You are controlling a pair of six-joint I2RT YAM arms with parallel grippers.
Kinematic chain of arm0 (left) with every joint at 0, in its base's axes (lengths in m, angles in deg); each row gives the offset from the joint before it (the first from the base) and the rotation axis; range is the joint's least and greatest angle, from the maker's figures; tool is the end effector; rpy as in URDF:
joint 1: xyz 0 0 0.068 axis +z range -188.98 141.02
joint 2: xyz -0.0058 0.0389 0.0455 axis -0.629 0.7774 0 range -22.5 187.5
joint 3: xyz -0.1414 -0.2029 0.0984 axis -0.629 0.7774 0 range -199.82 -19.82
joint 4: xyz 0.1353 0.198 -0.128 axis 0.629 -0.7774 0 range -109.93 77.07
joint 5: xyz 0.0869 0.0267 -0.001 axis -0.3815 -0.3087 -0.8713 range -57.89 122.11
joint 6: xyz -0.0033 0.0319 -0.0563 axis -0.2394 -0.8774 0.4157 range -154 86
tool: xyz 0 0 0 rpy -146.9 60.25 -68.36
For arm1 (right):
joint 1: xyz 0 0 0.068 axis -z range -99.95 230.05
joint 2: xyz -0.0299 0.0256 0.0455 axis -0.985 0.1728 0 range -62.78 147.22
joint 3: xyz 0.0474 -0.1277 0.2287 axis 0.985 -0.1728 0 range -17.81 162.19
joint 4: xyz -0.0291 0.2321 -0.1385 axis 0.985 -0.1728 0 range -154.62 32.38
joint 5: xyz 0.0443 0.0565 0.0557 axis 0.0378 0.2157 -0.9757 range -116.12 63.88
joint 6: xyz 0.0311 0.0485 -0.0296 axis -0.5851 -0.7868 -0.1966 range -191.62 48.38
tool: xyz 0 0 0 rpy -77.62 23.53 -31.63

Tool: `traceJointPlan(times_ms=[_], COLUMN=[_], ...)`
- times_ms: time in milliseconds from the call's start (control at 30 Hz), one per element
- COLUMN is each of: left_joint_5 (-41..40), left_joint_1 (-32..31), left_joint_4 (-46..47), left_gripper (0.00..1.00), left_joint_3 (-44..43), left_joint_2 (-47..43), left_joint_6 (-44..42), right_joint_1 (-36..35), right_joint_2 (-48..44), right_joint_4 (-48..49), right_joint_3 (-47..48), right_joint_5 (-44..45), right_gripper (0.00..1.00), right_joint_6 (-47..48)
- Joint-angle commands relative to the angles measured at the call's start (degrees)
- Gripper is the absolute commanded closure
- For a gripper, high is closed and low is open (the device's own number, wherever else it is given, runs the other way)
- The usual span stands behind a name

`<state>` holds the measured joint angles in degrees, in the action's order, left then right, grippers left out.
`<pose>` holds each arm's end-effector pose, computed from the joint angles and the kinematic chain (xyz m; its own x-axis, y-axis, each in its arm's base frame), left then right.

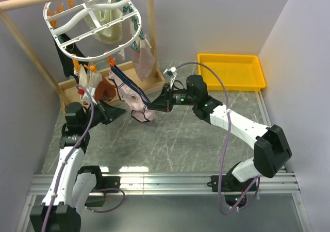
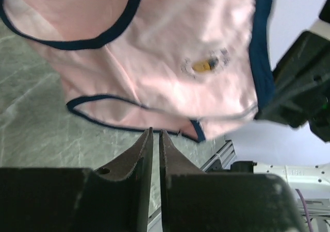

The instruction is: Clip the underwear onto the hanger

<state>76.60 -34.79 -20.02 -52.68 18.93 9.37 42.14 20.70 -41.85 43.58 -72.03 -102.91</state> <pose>0.1974 -0.0211 0.2752 -0.6221 -0.5367 -0.5700 0.2665 0.5394 -0.7987 0.2611 0.2493 0.3163 -0.5888 -0.0005 -0.8083 -0.8015 0.1295 0.5838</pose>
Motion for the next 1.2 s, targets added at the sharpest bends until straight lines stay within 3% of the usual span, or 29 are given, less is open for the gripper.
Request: traceJointPlan(times_ms=[0, 167, 433, 633, 933, 1167], left_joint_5=[-4.84, -14.50, -15.57, -13.99, -14.61, -11.10], left_joint_1=[-3.65, -12.09, -14.55, -14.73, -12.89, -8.93], left_joint_4=[14.70, 21.93, 38.10, 39.87, 26.45, 14.75], left_gripper=[0.86, 0.87, 0.86, 0.84, 0.72, 0.66], left_joint_3=[0.87, 2.01, 1.84, 1.92, 0.96, 1.75], left_joint_2=[2.25, 6.99, 16.66, 16.67, 9.91, 1.38], left_joint_6=[6.28, 9.69, 17.09, 17.71, 11.39, 4.45], right_joint_1=[-1.99, -6.20, -13.68, -14.56, -14.38, -14.12], right_joint_2=[-0.69, 0.63, 6.68, 11.70, 14.77, 17.32], right_joint_4=[-1.18, -3.02, -7.07, -8.83, -9.18, -8.92], right_joint_3=[2.51, 5.84, 8.66, 9.01, 10.24, 12.00], right_joint_5=[1.79, 4.24, 11.72, 19.27, 35.25, 39.75], right_gripper=[1.00, 1.00, 1.00, 1.00, 1.00, 1.00], right_joint_6=[3.42, 7.45, 14.41, 16.78, 15.56, 13.98])
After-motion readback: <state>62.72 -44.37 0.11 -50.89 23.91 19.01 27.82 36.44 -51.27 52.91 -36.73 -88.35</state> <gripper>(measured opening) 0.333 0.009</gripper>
